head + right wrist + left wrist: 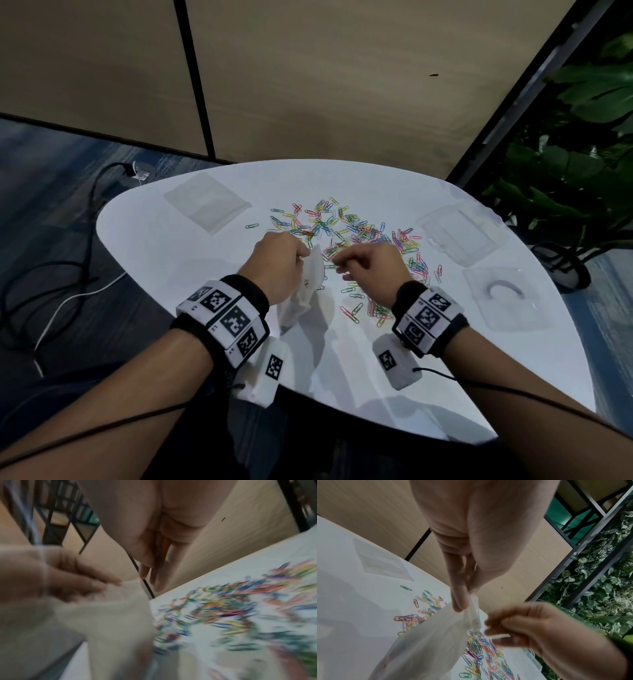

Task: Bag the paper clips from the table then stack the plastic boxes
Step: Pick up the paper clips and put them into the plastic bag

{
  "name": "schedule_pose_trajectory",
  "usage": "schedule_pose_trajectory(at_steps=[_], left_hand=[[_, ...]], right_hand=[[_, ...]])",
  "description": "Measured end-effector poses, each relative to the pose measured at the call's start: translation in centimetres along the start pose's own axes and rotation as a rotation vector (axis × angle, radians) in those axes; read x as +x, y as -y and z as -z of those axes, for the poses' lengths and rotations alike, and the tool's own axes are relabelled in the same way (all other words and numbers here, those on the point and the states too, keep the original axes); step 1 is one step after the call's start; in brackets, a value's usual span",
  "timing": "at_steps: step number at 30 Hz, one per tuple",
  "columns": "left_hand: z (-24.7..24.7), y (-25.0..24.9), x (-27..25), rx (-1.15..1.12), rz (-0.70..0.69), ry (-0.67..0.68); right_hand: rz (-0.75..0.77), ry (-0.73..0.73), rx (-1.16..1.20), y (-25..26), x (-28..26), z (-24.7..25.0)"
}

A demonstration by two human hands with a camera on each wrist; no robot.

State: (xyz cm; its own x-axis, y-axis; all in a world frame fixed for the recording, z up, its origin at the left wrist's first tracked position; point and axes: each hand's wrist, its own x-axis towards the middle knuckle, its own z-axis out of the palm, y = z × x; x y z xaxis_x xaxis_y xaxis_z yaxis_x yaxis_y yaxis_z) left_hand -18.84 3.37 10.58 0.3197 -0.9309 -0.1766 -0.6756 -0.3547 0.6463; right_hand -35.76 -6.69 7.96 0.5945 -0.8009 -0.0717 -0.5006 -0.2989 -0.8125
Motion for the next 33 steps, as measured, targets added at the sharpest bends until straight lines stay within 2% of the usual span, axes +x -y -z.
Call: schedule_pose_trajectory(at_steps=[1,4,5,7,11,14,17,19,22,25,28,31,33], left_hand=[[0.0,0.1,0.0,-0.006,0.001,0.004],[-0.1,0.0,0.2,-0.009,0.002,0.008],[-0.1,0.0,0.2,-0.007,0.002,0.008],[-0.1,0.1,0.2,-0.011,0.004,0.009],[0.1,0.2,0.3,-0.041,0.02,0.013],[-0.1,-0.1,0.1,-0.008,0.009,0.028],[-0.2,-0.3,-0.1,0.029,0.003,0.044],[-0.2,-0.3,-0.1,0.041,0.006,0.045],[-0.2,-0.4,-0.1,0.052,0.004,0.05],[-0.2,-0.6,-0.2,0.071,-0.015,0.056],[-0.1,-0.6,-0.3,0.076,-0.013,0.059],[0.0,-0.6,-0.3,0.091,-0.014,0.058],[-0.1,-0.7,-0.2,0.092,-0.013,0.056]], right_hand=[[0.039,0.062,-0.201,-1.1,-0.4,0.0],[0.163,0.474,-0.795,-4.8,-3.0,-1.9],[0.188,0.58,-0.91,-5.9,-4.0,-2.5],[0.165,0.652,-1.022,-7.7,-5.3,-3.1],[0.087,0.502,-1.14,-10.4,-5.1,-1.3],[-0.06,0.412,-1.163,-12.0,-4.0,-0.2],[-0.208,0.383,-1.086,-12.4,-2.9,-0.5],[-0.197,0.343,-1.037,-12.1,-2.1,-1.1],[-0.083,0.269,-1.047,-10.8,-1.3,-1.6],[-0.091,0.253,-1.023,-10.0,-0.4,-1.1],[-0.227,0.109,-0.815,-10.0,0.3,0.6],[-0.393,-0.094,-0.471,-10.1,0.4,2.7],[-0.496,-0.155,-0.177,-9.8,0.3,3.6]])
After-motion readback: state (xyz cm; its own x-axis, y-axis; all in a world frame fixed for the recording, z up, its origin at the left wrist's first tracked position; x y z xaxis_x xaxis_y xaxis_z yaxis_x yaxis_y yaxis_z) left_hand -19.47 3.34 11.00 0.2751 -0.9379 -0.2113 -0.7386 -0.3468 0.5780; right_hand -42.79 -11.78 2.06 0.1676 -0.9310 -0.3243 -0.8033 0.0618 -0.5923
